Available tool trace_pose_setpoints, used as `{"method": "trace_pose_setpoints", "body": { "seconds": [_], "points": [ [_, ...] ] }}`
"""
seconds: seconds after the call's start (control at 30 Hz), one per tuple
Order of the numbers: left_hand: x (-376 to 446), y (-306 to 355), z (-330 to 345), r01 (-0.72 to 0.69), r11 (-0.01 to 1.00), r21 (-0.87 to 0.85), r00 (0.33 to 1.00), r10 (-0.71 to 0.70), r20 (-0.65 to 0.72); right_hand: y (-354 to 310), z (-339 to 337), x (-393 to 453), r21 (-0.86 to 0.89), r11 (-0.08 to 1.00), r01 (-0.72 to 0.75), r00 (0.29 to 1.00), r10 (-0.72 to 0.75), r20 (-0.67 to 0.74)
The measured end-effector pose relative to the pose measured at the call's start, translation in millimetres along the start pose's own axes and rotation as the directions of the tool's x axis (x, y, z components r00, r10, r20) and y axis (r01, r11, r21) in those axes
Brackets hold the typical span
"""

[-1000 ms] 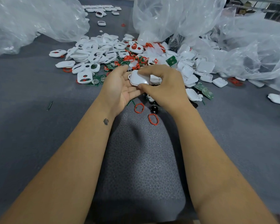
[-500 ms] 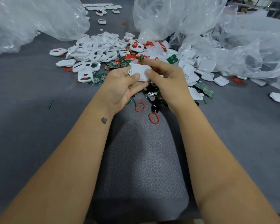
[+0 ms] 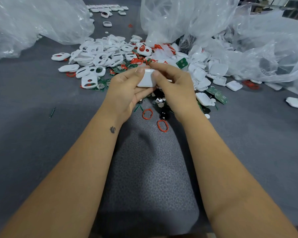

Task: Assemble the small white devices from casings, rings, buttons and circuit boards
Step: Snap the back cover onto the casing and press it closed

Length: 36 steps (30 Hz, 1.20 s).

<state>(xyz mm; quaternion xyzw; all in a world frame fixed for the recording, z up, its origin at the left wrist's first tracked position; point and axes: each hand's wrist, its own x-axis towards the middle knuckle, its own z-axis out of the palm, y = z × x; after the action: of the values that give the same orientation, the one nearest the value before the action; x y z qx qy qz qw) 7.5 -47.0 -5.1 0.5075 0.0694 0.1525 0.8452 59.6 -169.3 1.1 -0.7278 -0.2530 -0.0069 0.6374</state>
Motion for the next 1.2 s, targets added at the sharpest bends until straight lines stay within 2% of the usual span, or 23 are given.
{"method": "trace_pose_setpoints", "body": {
  "seconds": [0.13, 0.23, 0.33, 0.63, 0.73, 0.83, 0.93, 1.07, 1.2],
  "points": [
    [-1.3, -0.7, -0.3, -0.081, 0.997, 0.017, 0.991, 0.079, 0.111, 0.8, 1.1, 1.8, 0.123, 0.989, -0.079, 0.996, 0.084, -0.037],
    [-3.1, -1.0, -0.7, -0.132, 0.990, 0.056, 0.978, 0.120, 0.171, 0.6, 1.0, 1.4, 0.187, 0.981, -0.057, 0.998, 0.062, -0.019],
    [-3.1, -1.6, -0.7, -0.163, 0.981, 0.107, 0.970, 0.139, 0.198, 0.8, 1.7, 1.2, 0.164, 0.986, -0.011, 0.999, 0.018, -0.045],
    [-2.5, -2.0, -0.3, -0.212, 0.968, 0.134, 0.970, 0.191, 0.153, -1.8, 3.4, 0.3, 0.097, 0.993, 0.071, 0.991, -0.059, -0.117],
    [-0.6, -3.6, 0.7, -0.238, 0.958, 0.157, 0.967, 0.220, 0.126, -2.3, 4.6, 0.2, 0.113, 0.994, 0.006, 0.997, 0.002, -0.074],
    [1.2, -3.5, -0.4, -0.213, 0.964, 0.158, 0.976, 0.203, 0.075, -3.2, 6.6, -2.0, 0.062, 0.998, 0.024, 1.000, -0.023, -0.018],
    [1.6, -4.6, -2.7, -0.161, 0.972, 0.171, 0.987, 0.156, 0.047, -3.8, 5.5, -2.9, 0.109, 0.994, -0.002, 0.999, 0.006, -0.036],
    [0.3, -4.6, -6.2, -0.212, 0.953, 0.215, 0.977, 0.208, 0.044, -3.1, 2.1, -2.5, 0.170, 0.985, -0.035, 0.999, 0.041, -0.034],
    [-1.0, -4.0, -5.6, -0.186, 0.960, 0.210, 0.983, 0.183, 0.031, -2.2, 1.9, -1.6, 0.170, 0.985, 0.004, 0.999, 0.002, -0.034]
  ]
}}
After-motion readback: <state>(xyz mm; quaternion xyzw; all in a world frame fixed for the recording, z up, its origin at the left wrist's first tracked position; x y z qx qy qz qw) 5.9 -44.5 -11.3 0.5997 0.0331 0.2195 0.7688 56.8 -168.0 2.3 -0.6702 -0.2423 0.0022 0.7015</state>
